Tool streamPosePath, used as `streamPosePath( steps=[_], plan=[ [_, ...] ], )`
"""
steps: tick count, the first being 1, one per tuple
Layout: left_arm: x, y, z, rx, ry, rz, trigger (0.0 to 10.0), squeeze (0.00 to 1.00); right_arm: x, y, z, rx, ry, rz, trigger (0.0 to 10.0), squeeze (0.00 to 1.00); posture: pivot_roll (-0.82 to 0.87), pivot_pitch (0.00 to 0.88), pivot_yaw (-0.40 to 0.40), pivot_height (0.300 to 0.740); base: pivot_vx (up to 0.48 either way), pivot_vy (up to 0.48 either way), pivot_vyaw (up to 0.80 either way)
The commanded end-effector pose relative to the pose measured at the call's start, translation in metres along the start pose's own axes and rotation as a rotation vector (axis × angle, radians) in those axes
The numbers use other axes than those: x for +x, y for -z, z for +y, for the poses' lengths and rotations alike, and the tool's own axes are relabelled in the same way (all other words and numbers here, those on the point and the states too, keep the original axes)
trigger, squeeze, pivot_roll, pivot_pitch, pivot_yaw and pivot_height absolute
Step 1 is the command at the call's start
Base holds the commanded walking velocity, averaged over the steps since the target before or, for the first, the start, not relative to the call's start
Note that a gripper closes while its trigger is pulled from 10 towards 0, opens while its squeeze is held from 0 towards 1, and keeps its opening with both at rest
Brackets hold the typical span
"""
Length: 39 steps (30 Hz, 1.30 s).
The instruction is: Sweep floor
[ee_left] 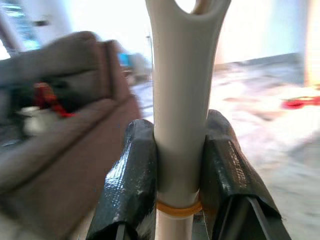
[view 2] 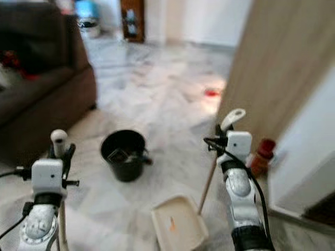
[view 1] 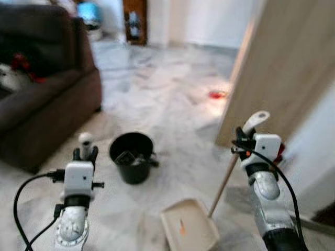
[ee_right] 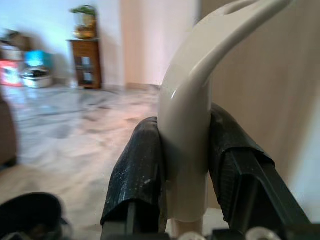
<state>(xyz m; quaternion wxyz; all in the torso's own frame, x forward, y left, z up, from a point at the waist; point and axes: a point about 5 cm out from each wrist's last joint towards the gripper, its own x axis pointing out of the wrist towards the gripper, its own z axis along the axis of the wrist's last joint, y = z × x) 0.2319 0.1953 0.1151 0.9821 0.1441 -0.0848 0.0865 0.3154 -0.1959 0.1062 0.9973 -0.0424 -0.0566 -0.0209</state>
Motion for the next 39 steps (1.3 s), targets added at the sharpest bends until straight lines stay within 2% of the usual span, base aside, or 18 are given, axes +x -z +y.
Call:
streamPosePath(
  steps=[1,10,15,18,21,23,30,36,39],
  plan=[
    [0.0067,-0.0102,-0.0014,0.000,0.009,-0.055,10.0,0.00,0.0044,-0.0082,-0.0019,-0.016,0.009,-0.033,10.0,0.00,0.01,0.030,-0.047,0.740,0.000,0.000,-0.80],
    [0.0101,-0.0096,-0.0023,0.013,0.021,-0.061,10.0,0.00,0.0029,-0.0041,-0.0071,-0.028,0.052,-0.013,10.0,0.00,0.01,0.025,-0.037,0.740,0.000,0.000,-0.80],
    [0.0105,-0.0098,0.0005,0.022,0.025,-0.063,10.0,0.00,0.0032,-0.0047,-0.0045,-0.015,0.064,-0.022,10.0,0.00,0.01,0.014,-0.022,0.740,0.000,0.000,-0.80],
    [0.0118,-0.0081,0.0030,0.057,0.024,-0.052,10.0,0.00,0.0025,-0.0029,-0.0009,-0.010,0.061,-0.013,10.0,0.00,0.01,0.005,-0.013,0.740,0.000,0.000,-0.80],
    [0.0132,-0.0086,0.0011,0.063,0.032,-0.056,10.0,0.00,0.0000,0.0001,-0.0015,-0.012,0.062,-0.006,10.0,0.00,0.01,0.000,-0.008,0.740,0.000,-0.456,-0.80],
    [0.0140,-0.0089,0.0004,0.037,0.031,-0.056,10.0,0.00,-0.0008,0.0003,-0.0025,-0.014,0.065,-0.006,10.0,0.00,0.01,0.000,-0.007,0.740,0.000,-0.360,-0.80],
    [0.0142,-0.0104,-0.0040,0.050,0.049,-0.071,10.0,0.00,-0.0019,0.0004,-0.0060,-0.024,0.076,-0.006,10.0,0.00,0.00,0.000,-0.011,0.740,0.000,-0.079,-0.80],
    [0.0137,-0.0101,-0.0045,0.040,0.049,-0.074,10.0,0.00,-0.0015,0.0005,-0.0030,-0.027,0.068,-0.007,10.0,0.00,0.01,0.000,-0.018,0.740,0.000,-0.420,-0.80],
    [0.0143,-0.0103,-0.0035,0.046,0.047,-0.076,10.0,0.00,-0.0015,-0.0002,-0.0019,-0.026,0.064,-0.010,10.0,0.00,0.01,0.000,-0.018,0.740,0.000,0.000,-0.80]
  ],
)
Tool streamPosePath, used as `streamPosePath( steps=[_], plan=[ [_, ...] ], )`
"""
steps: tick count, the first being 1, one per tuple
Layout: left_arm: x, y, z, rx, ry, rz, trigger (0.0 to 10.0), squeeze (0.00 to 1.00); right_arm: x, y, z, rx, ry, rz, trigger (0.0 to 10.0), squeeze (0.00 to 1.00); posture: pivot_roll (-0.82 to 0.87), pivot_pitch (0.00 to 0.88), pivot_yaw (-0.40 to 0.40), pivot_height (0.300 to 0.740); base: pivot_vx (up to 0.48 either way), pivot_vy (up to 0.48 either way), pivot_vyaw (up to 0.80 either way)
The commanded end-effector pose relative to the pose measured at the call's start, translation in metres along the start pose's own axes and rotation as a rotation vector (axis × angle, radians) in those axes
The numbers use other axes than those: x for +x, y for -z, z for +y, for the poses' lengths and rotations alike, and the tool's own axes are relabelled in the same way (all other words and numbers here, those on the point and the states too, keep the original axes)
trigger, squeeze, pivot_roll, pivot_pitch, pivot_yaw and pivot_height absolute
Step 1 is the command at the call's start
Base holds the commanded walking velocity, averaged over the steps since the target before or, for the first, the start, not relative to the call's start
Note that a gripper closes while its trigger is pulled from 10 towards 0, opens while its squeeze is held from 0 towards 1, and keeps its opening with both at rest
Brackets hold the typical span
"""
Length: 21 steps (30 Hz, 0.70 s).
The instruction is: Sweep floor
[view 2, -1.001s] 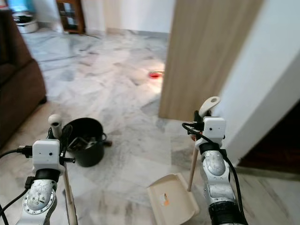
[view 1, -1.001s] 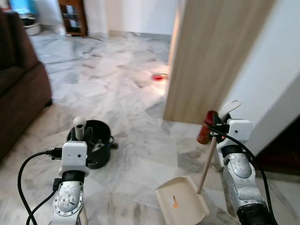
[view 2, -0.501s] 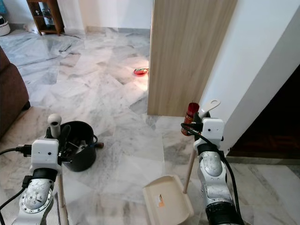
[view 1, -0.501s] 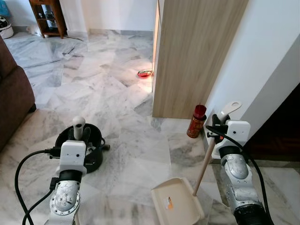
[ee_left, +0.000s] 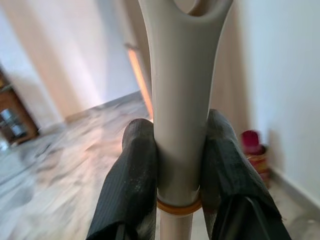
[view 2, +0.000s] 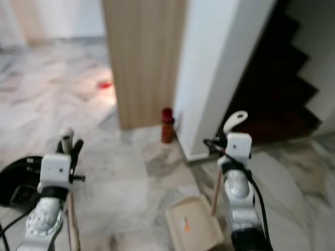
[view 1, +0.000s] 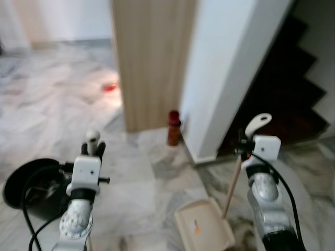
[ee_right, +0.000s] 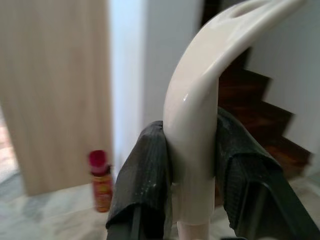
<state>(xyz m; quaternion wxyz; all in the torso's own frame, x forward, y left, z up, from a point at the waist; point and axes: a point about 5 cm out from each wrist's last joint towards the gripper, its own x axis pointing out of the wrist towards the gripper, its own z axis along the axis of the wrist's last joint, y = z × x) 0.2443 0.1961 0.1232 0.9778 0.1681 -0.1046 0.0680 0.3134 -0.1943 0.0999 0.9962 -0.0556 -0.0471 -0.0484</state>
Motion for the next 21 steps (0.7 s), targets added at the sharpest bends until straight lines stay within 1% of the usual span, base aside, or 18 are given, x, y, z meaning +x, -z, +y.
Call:
streamPosePath(
  steps=[1,9,21],
  plan=[
    [0.0008,-0.0045,-0.0040,0.005,0.012,-0.027,10.0,0.00,0.0013,-0.0058,-0.0041,0.004,0.012,-0.030,10.0,0.00,0.01,0.000,-0.017,0.740,0.000,0.000,-0.80],
    [0.0002,-0.0040,-0.0052,-0.001,0.019,-0.026,10.0,0.00,0.0000,-0.0055,-0.0065,0.000,0.024,-0.031,10.0,0.00,0.00,0.000,-0.015,0.740,0.000,0.000,-0.80],
    [0.0055,-0.0051,-0.0040,-0.006,0.013,-0.030,10.0,0.00,0.0025,-0.0072,-0.0084,0.000,0.057,-0.033,10.0,0.00,0.01,0.000,-0.009,0.740,0.000,0.000,-0.80]
  ],
)
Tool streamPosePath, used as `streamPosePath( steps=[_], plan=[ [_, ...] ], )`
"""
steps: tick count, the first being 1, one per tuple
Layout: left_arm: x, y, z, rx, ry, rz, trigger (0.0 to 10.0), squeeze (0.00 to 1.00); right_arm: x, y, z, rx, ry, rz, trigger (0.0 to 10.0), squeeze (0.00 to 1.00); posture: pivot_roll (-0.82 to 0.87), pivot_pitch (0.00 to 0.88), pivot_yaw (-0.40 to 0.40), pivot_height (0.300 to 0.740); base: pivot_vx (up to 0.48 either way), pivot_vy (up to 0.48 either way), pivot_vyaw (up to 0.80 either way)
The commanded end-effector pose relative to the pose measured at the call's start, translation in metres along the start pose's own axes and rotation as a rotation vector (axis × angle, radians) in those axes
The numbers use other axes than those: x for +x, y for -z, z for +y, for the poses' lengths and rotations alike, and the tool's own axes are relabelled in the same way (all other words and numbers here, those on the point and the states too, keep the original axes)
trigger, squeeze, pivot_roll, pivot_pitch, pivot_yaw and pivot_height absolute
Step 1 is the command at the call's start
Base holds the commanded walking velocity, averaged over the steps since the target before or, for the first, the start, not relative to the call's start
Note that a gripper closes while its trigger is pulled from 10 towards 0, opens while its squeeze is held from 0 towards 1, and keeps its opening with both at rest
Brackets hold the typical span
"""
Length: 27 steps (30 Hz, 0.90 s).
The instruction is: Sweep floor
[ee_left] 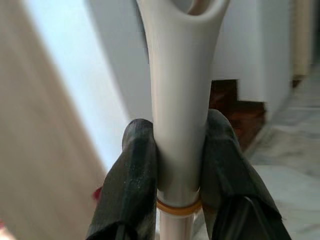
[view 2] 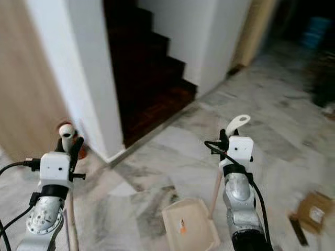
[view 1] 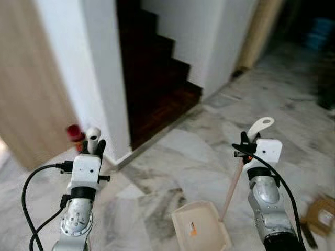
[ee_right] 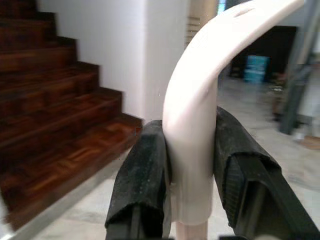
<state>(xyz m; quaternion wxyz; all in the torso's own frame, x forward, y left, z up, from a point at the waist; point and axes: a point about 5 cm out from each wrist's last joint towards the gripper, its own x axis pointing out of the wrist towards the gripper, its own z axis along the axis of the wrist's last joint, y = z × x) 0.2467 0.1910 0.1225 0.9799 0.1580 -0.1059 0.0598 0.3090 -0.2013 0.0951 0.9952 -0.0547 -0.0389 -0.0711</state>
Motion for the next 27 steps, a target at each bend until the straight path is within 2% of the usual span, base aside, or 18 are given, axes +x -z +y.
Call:
streamPosePath(
  steps=[1,7,10,27],
  plan=[
    [0.004,-0.004,0.002,0.018,-0.001,-0.027,10.0,0.00,0.006,-0.013,0.000,0.005,0.014,-0.052,10.0,0.00,0.01,0.000,-0.002,0.740,0.000,0.000,-0.80],
    [0.010,-0.007,0.003,0.039,0.003,-0.038,10.0,0.00,0.006,-0.015,0.010,0.007,-0.010,-0.062,10.0,0.00,0.00,0.000,0.001,0.740,0.000,-0.107,-0.80],
    [0.012,-0.007,0.002,0.019,-0.004,-0.040,10.0,0.00,0.007,-0.016,0.012,0.009,-0.016,-0.066,10.0,0.00,-0.01,0.000,-0.003,0.740,0.000,-0.221,-0.80],
    [0.009,-0.005,0.000,0.021,-0.018,-0.035,10.0,0.00,0.009,-0.020,0.005,-0.014,-0.014,-0.074,10.0,0.00,-0.02,0.020,-0.030,0.740,0.000,0.000,-0.80]
  ],
)
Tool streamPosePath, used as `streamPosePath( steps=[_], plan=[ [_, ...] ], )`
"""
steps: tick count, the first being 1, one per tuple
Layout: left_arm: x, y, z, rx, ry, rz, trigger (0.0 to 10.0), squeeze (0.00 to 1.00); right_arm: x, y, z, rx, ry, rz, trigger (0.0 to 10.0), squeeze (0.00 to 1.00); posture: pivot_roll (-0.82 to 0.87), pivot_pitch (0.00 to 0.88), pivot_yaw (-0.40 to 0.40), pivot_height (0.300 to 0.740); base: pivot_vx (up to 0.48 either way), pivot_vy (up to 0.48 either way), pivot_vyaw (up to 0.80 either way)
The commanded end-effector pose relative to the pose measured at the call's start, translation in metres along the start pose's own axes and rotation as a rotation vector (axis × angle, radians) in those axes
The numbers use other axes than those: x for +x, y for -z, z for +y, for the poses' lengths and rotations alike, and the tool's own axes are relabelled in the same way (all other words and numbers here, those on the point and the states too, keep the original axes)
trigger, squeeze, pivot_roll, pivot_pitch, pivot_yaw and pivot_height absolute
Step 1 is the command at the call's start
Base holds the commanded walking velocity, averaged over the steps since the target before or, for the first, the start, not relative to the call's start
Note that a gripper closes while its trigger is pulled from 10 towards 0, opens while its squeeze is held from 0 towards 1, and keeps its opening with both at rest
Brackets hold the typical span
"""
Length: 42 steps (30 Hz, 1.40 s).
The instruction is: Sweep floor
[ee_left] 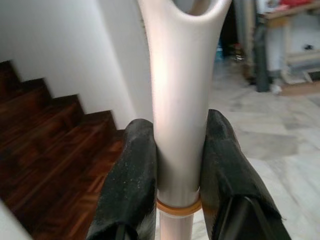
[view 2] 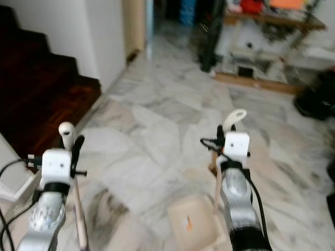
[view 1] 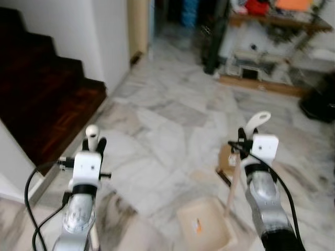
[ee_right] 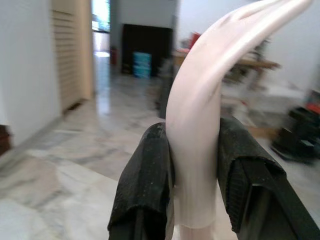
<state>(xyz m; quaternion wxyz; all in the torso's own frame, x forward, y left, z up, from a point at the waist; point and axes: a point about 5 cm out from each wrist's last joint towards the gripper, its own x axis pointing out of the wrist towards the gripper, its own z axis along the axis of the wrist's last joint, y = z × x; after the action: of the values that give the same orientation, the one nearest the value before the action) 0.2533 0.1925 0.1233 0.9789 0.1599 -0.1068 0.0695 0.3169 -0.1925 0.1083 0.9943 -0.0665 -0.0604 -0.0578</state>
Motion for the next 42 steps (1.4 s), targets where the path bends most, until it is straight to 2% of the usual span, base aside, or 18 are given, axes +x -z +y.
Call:
streamPosePath(
  steps=[1,14,16,17,24,34,42],
  plan=[
    [0.003,-0.006,-0.002,0.014,0.002,-0.036,10.0,0.00,0.002,-0.007,-0.003,0.005,0.011,-0.030,10.0,0.00,-0.02,0.021,-0.032,0.740,0.000,0.000,-0.80],
    [0.002,-0.006,-0.007,-0.024,0.035,-0.036,10.0,0.00,0.001,-0.006,-0.002,0.005,0.005,-0.026,10.0,0.00,-0.02,0.010,-0.031,0.740,0.000,0.000,-0.80],
    [0.002,-0.006,-0.009,-0.057,0.046,-0.031,10.0,0.00,0.001,-0.006,-0.002,0.007,0.003,-0.028,10.0,0.00,-0.03,0.006,-0.029,0.740,0.000,0.000,-0.80],
    [0.002,-0.006,-0.010,-0.110,0.032,-0.017,10.0,0.00,0.000,-0.006,-0.001,0.009,0.001,-0.030,10.0,0.00,-0.03,0.001,-0.030,0.740,0.000,0.000,-0.80],
    [0.001,-0.002,-0.005,-0.197,-0.009,0.009,10.0,0.00,-0.001,-0.008,0.002,0.017,-0.028,-0.053,10.0,0.00,-0.03,0.000,-0.032,0.740,0.000,0.000,0.00],
    [0.000,-0.002,-0.003,-0.197,0.009,0.017,10.0,0.00,-0.003,-0.006,0.005,0.053,-0.018,-0.040,10.0,0.00,-0.03,0.000,-0.020,0.740,0.000,0.000,0.00],
    [0.007,-0.004,-0.005,-0.206,0.018,0.014,10.0,0.00,-0.004,-0.006,0.007,0.069,-0.030,-0.041,10.0,0.00,-0.03,0.002,-0.015,0.740,0.317,0.000,0.00]
  ],
)
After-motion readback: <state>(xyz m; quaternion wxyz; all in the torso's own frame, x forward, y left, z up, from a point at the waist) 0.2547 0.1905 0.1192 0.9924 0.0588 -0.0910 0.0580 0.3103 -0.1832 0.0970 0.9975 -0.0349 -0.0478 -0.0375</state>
